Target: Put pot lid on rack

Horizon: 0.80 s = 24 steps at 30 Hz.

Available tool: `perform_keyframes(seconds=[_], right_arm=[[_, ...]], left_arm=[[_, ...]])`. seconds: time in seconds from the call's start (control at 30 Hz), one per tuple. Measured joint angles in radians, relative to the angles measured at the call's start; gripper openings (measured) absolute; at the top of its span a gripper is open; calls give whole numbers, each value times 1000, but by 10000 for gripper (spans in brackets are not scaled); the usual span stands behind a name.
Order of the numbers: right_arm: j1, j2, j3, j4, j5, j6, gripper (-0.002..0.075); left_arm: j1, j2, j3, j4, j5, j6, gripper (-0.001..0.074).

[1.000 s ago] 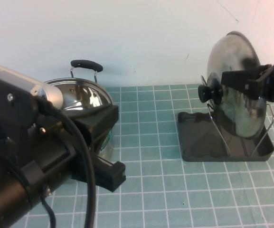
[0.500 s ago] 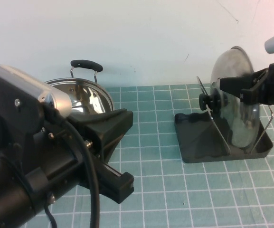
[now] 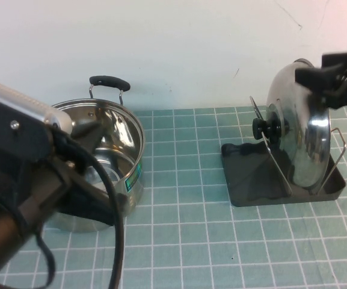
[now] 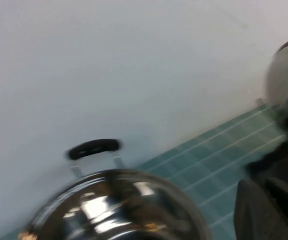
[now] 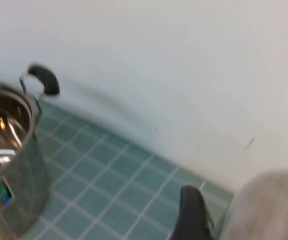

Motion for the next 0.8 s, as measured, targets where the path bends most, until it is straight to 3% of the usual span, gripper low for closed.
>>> perform_keyframes(seconds=[0.1,0.2,0.33,0.4,0.47,0.63,0.8], right_arm=[[0,-66,-15,0,6,-6,464],[0,-157,-19,0,22,-13,393],[0,-289,-23,-60,130,23,205],[0,-350,-26,-120,231,58,92],[1,-408,-27,-185,338,110,42],[1,-507,-27,-510,450,334,11],[1,-572,-27,-1007,524,668,8]], left_arm=[[0,0,0,-7,-199,179,-1],[0,0,0,-6,-450,318,-1],[0,-11,0,-6,-606,346,-1],[-7,-29,0,-6,-614,286,-1],[-25,-51,0,-6,-622,204,-1],[-82,-121,0,-6,-594,39,-1],[-121,-157,0,-6,-353,-39,-1]])
